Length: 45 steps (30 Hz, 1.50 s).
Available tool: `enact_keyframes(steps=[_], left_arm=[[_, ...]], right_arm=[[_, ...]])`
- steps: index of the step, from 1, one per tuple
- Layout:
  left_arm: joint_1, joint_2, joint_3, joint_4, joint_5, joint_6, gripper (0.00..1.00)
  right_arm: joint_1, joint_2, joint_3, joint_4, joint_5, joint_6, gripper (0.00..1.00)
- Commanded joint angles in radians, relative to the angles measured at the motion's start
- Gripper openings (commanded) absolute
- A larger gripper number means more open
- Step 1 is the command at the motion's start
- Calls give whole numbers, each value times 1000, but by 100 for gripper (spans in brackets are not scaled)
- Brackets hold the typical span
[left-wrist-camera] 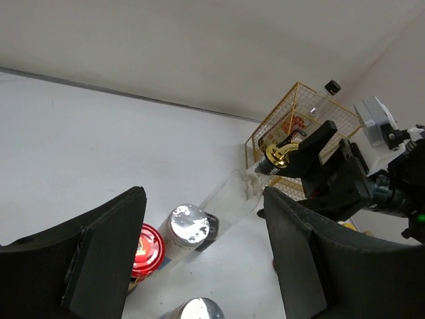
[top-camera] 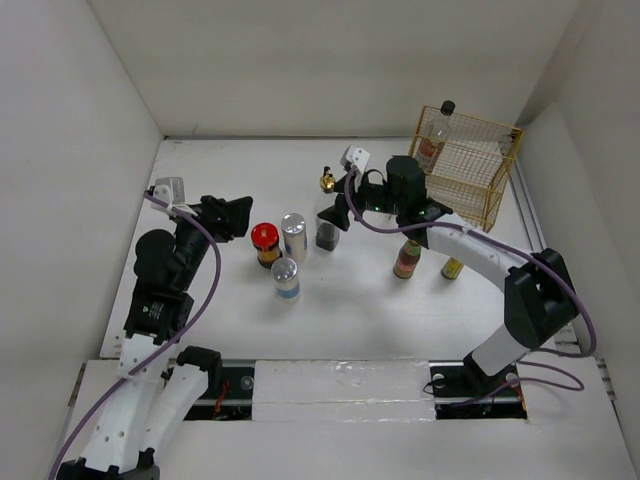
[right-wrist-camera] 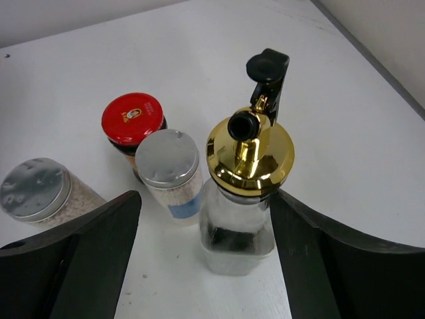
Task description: Organize the condiment bottles
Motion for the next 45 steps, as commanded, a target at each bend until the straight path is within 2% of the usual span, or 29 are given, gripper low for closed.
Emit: enact_keyframes(steps=[1, 6, 11, 14, 17, 21, 22, 25, 27, 31, 37, 45], left_arm=[[5, 8, 12, 24, 35, 4, 67], [5, -1, 12, 33, 35, 4, 67], [5, -1, 12, 33, 44, 4, 67], [5, 8, 3, 44, 64, 4, 67], [5, 8, 3, 44, 64, 4, 67], [5, 8, 3, 44, 64, 4, 67], [5, 8, 3, 44, 64, 4, 67], [5, 8, 3, 44, 64, 4, 69], [5, 8, 3, 44, 64, 4, 69], [5, 8, 3, 44, 73, 4, 69], [5, -2, 3, 44, 73, 4, 69], [5, -11, 3, 53, 83, 4, 69]], right_arm=[[23, 30, 54, 88, 51, -16, 83], [23, 62, 54, 214, 113, 35, 83], [23, 53, 45, 223, 226, 44, 78], [14, 57, 35, 272, 206, 64, 78], [13, 115, 51, 340, 174, 114, 73], [13, 165, 65, 418, 125, 166, 51], [13, 165, 54, 439, 125, 177, 39], [13, 165, 63, 486, 125, 208, 18], [13, 120, 74, 515, 134, 251, 14], [13, 10, 155, 486, 212, 263, 9], [-51, -145, 288, 291, 453, 228, 9], [-187, -210, 348, 106, 634, 237, 7]])
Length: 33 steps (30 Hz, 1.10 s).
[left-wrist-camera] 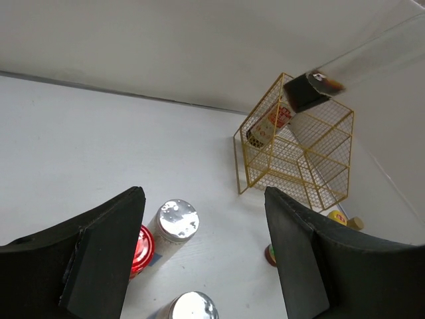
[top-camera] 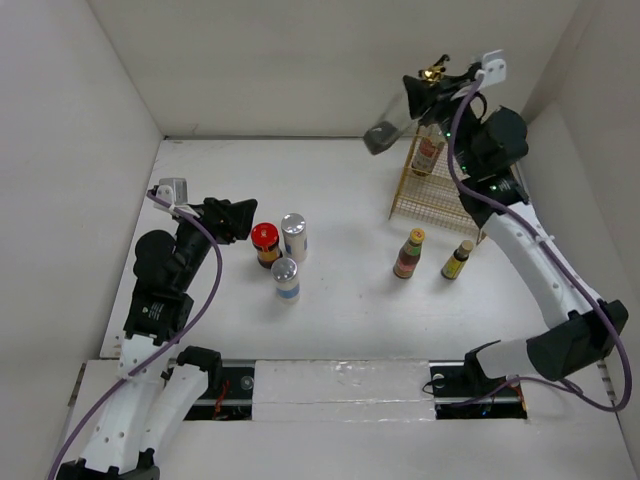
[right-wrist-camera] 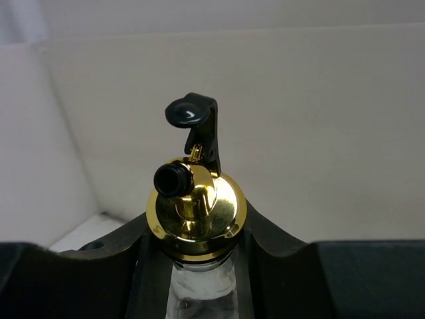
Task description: Organize the condiment bottles
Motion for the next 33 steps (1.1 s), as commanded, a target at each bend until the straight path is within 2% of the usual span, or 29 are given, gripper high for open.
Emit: enact_keyframes(steps=[1, 4, 9, 19, 26, 33], left_arm=[[5, -11, 3, 51, 22, 4, 69], [5, -11, 3, 51, 31, 4, 69], [5, -11, 3, 51, 32, 4, 69], [5, -11, 3, 51, 32, 4, 69], [5, -11, 3, 51, 22, 4, 69], [5, -11, 3, 51, 22, 4, 69]], right_arm=[[-28, -17, 63, -60, 199, 1, 7], [-53, -8, 86, -86, 304, -18, 5], [-117, 58, 164, -139, 358, -19, 4], [-128, 124, 228, -139, 554, -49, 1], [-128, 160, 208, -50, 685, -58, 0], [-128, 195, 176, -16, 705, -46, 0]])
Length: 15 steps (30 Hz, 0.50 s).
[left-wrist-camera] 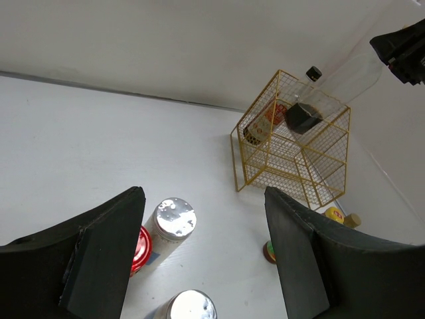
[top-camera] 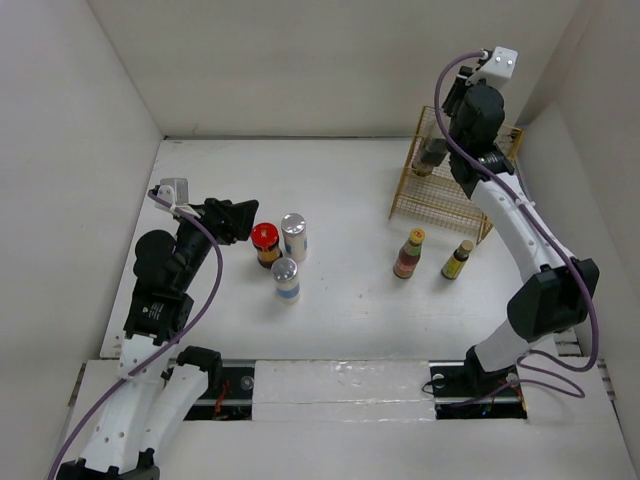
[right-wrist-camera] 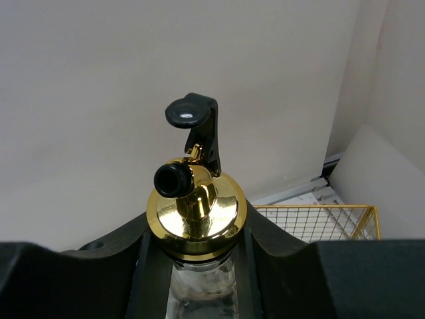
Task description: Organize the condiment bottles
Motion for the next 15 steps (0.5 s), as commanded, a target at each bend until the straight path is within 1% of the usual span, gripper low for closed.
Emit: enact_keyframes(steps=[1, 9, 15], left_arm=[[5, -11, 3, 51, 6, 4, 69], [5, 0, 3, 51, 6, 4, 69], [5, 0, 3, 51, 6, 4, 69]], right_arm=[[-6, -2, 21, 194, 31, 13, 0], [-6, 46, -27, 212, 40, 44, 0], [12, 76, -102, 212, 40, 71, 0]])
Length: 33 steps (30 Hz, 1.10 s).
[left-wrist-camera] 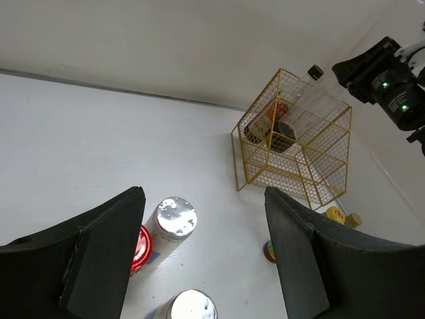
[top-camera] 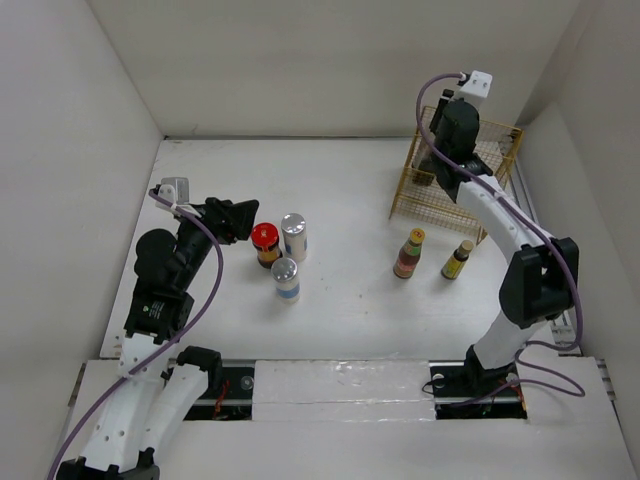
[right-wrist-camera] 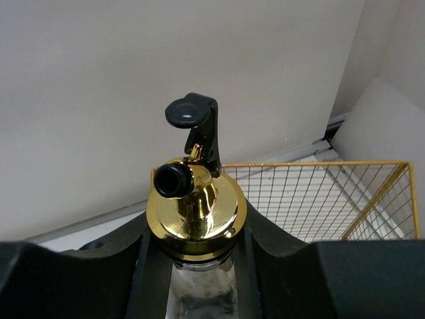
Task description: Organize the condiment bottles
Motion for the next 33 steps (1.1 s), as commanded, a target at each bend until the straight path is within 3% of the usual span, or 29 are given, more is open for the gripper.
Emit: enact_keyframes(steps=[1, 7, 12, 20, 26, 33], left_arm=[[5, -2, 3, 51, 6, 4, 69], [5, -11, 3, 51, 6, 4, 69], [5, -11, 3, 51, 6, 4, 69], [5, -11, 3, 51, 15, 4, 69], [5, -11, 3, 51, 15, 4, 69], [5, -22, 3, 51, 6, 4, 69]], right_arm=[[12, 2, -1, 146, 16, 42, 0], [22, 51, -25, 116, 25, 74, 4], [31, 62, -59, 106, 14, 94, 16], [41, 51, -87, 77, -9, 116, 55], [41, -43, -76, 47, -58, 116, 77], [22, -182, -74, -18, -176, 107, 87]])
